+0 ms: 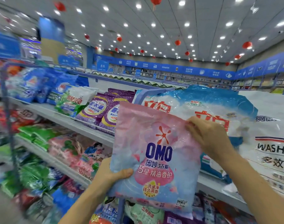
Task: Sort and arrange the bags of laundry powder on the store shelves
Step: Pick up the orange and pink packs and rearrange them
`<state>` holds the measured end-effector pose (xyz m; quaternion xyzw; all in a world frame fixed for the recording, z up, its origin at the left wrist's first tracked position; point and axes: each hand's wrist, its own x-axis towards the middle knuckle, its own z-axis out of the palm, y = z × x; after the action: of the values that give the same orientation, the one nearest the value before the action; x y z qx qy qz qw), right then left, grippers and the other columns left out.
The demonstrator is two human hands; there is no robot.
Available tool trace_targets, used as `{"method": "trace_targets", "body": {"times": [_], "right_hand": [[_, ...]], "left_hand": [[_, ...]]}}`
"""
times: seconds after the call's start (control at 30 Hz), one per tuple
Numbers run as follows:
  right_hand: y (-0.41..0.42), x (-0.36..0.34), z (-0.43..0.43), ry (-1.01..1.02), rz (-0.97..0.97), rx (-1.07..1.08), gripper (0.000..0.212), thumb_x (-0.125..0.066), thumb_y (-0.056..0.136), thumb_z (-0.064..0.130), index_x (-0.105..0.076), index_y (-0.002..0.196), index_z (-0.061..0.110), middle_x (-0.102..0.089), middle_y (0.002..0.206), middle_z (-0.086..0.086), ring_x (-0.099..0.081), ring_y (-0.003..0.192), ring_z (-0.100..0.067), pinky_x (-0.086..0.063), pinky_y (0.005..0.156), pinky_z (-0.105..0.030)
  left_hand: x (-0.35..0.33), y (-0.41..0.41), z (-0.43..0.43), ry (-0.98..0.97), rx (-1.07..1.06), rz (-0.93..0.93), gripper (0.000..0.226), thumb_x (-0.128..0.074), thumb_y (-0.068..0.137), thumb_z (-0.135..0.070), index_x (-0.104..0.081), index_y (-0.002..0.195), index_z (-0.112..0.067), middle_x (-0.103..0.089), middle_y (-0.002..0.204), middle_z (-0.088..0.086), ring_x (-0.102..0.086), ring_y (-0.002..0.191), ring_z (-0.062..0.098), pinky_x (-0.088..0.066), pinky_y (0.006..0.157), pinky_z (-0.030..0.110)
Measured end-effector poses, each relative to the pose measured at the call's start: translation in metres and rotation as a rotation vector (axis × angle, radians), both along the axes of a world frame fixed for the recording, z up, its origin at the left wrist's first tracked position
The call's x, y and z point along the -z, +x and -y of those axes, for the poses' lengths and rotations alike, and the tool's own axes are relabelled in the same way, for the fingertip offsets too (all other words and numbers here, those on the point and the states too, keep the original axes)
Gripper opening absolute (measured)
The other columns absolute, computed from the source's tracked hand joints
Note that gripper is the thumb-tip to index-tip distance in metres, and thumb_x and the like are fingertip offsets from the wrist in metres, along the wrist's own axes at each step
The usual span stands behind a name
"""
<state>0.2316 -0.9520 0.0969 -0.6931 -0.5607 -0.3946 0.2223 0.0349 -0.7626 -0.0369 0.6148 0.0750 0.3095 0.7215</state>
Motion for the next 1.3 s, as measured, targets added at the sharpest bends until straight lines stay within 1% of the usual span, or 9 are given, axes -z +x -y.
{"method": "trace_targets", "body": {"times": [0.1, 0.27, 0.37, 0.4, 0.53, 0.7, 0.87, 1.1, 1.3], "right_hand": [[-0.006, -0.003, -0.024, 0.029, -0.148, -0.211, 0.019, -0.062, 0.086, 0.017, -0.066, 0.073, 0.003, -0.059, 0.061, 0.004, -0.046, 0.050, -0.001, -0.040, 0.059, -0.005], [-0.030, -0.011, -0.085, -0.078, -0.079, -0.446, 0.012, -0.072, 0.077, 0.004, -0.069, 0.066, 0.006, -0.048, 0.053, 0.015, -0.045, 0.054, 0.000, -0.033, 0.052, 0.000], [-0.057, -0.013, -0.136, -0.088, 0.133, -0.412, 0.017, -0.069, 0.078, 0.021, -0.070, 0.064, 0.012, -0.054, 0.044, 0.008, -0.041, 0.037, -0.001, -0.030, 0.045, -0.009], [-0.067, -0.010, -0.155, -0.054, 0.223, -0.362, 0.022, -0.066, 0.078, 0.026, -0.069, 0.061, 0.012, -0.056, 0.042, -0.001, -0.047, 0.033, -0.015, -0.030, 0.044, -0.014], [-0.126, 0.006, -0.242, 0.093, 0.340, -0.256, 0.028, -0.057, 0.080, 0.028, -0.061, 0.059, 0.009, -0.050, 0.043, -0.010, -0.051, 0.034, -0.028, -0.039, 0.037, -0.028], [-0.194, 0.014, -0.354, 0.272, 0.337, -0.543, 0.049, -0.037, 0.101, 0.025, -0.056, 0.060, 0.005, -0.051, 0.050, -0.007, -0.049, 0.040, -0.024, -0.035, 0.040, -0.026], [-0.261, -0.002, -0.470, 0.105, 0.083, -0.725, 0.055, -0.040, 0.095, 0.042, -0.058, 0.061, 0.003, -0.044, 0.046, -0.003, -0.038, 0.043, -0.020, -0.033, 0.045, -0.029], [-0.344, -0.013, -0.635, -0.210, -0.350, -0.977, 0.041, -0.063, 0.089, 0.015, -0.043, 0.054, 0.021, -0.033, 0.045, 0.007, -0.029, 0.046, -0.007, -0.025, 0.046, -0.014], [-0.391, -0.001, -0.780, 0.049, -0.886, -1.192, 0.012, -0.065, 0.085, 0.030, -0.058, 0.075, 0.029, -0.054, 0.049, 0.014, -0.041, 0.045, 0.000, -0.033, 0.047, -0.011]], "left_hand": [[0.003, -0.030, -0.010, 0.017, -0.077, -0.016, 0.075, -0.096, 0.022, -0.045, -0.078, 0.086, -0.012, -0.074, 0.089, 0.018, -0.072, 0.077, 0.028, -0.056, 0.062, 0.031], [0.003, -0.095, -0.044, 0.049, -0.244, -0.088, 0.078, -0.096, 0.024, -0.048, -0.076, 0.089, -0.008, -0.072, 0.094, 0.022, -0.070, 0.085, 0.037, -0.058, 0.073, 0.042], [0.003, -0.138, -0.071, 0.064, -0.346, -0.087, 0.074, -0.095, 0.023, -0.049, -0.077, 0.084, -0.010, -0.074, 0.089, 0.020, -0.072, 0.079, 0.031, -0.057, 0.065, 0.033], [0.005, -0.152, -0.080, 0.064, -0.371, -0.080, 0.073, -0.095, 0.024, -0.049, -0.078, 0.084, -0.012, -0.074, 0.089, 0.018, -0.072, 0.078, 0.029, -0.056, 0.064, 0.029], [0.012, -0.207, -0.123, 0.041, -0.474, -0.019, 0.071, -0.096, 0.023, -0.048, -0.079, 0.085, -0.018, -0.075, 0.087, 0.012, -0.073, 0.076, 0.023, -0.055, 0.062, 0.025], [0.013, -0.288, -0.209, 0.054, -0.570, 0.019, 0.068, -0.096, 0.021, -0.048, -0.079, 0.083, -0.022, -0.076, 0.084, 0.009, -0.073, 0.074, 0.020, -0.055, 0.061, 0.024], [0.001, -0.366, -0.312, 0.033, -0.604, -0.022, 0.067, -0.096, 0.019, -0.048, -0.079, 0.080, -0.023, -0.076, 0.083, 0.009, -0.072, 0.072, 0.024, -0.057, 0.057, 0.029], [0.002, -0.442, -0.441, -0.036, -0.685, 0.011, 0.067, -0.089, 0.041, -0.058, -0.077, 0.095, -0.021, -0.073, 0.103, 0.016, -0.070, 0.093, 0.032, -0.058, 0.073, 0.036], [-0.001, -0.480, -0.554, -0.073, -0.860, 0.041, 0.072, -0.092, 0.037, -0.054, -0.077, 0.092, -0.011, -0.071, 0.101, 0.024, -0.069, 0.090, 0.039, -0.059, 0.077, 0.045]]}}
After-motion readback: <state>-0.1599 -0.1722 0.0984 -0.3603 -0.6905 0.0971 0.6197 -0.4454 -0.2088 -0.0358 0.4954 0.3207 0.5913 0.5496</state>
